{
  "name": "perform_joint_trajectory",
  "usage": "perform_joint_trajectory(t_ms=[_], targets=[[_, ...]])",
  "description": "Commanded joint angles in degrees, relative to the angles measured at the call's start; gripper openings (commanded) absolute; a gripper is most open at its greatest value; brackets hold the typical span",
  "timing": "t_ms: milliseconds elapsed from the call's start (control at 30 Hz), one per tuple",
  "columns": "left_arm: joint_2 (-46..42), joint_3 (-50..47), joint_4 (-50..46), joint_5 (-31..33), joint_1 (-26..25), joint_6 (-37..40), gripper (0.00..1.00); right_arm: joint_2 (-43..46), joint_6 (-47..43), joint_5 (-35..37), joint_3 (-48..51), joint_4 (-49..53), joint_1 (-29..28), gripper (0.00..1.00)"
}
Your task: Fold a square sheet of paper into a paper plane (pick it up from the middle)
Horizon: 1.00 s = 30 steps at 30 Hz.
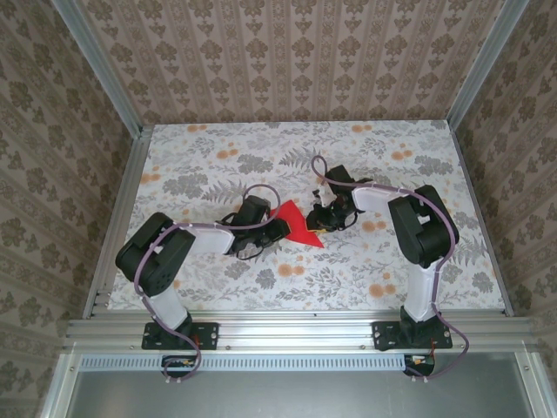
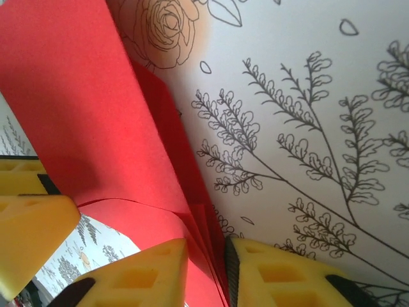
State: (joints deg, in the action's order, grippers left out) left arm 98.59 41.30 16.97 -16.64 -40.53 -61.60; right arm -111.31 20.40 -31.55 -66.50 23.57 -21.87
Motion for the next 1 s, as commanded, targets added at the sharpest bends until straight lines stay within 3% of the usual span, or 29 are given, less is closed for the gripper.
perform_joint_trajectory(t_ms=[0,267,367,600,733,967], targets=[[-0.05,-0.33,2.66,1.23,-0.51,-1.96,0.23,3.52,0.64,-0.93,2.22,-3.13,-0.21,0.32],[-2.99,-0.52,-0.82,3.95,-0.5,-2.95,0.1,15.03,-0.03,6.6,8.68,-10.91,-0.19,0.61],[-4.57,-1.0,-2.8,4.84,-0.46,-4.05,0.07,20.25,-2.17,10.83,12.27,-14.2,-0.93,0.68],[-10.14,-1.67,-9.89,6.65,-0.51,-7.9,0.05,28.95,-12.31,22.52,18.86,-21.68,-9.27,0.71],[-12.75,-1.29,-14.82,6.77,-0.43,-10.94,0.04,27.73,-18.72,23.68,20.65,-25.51,-14.26,0.71],[-16.11,-1.67,-20.84,6.55,0.5,-15.27,0.03,25.76,-30.05,23.65,28.47,-42.23,-20.61,0.7]])
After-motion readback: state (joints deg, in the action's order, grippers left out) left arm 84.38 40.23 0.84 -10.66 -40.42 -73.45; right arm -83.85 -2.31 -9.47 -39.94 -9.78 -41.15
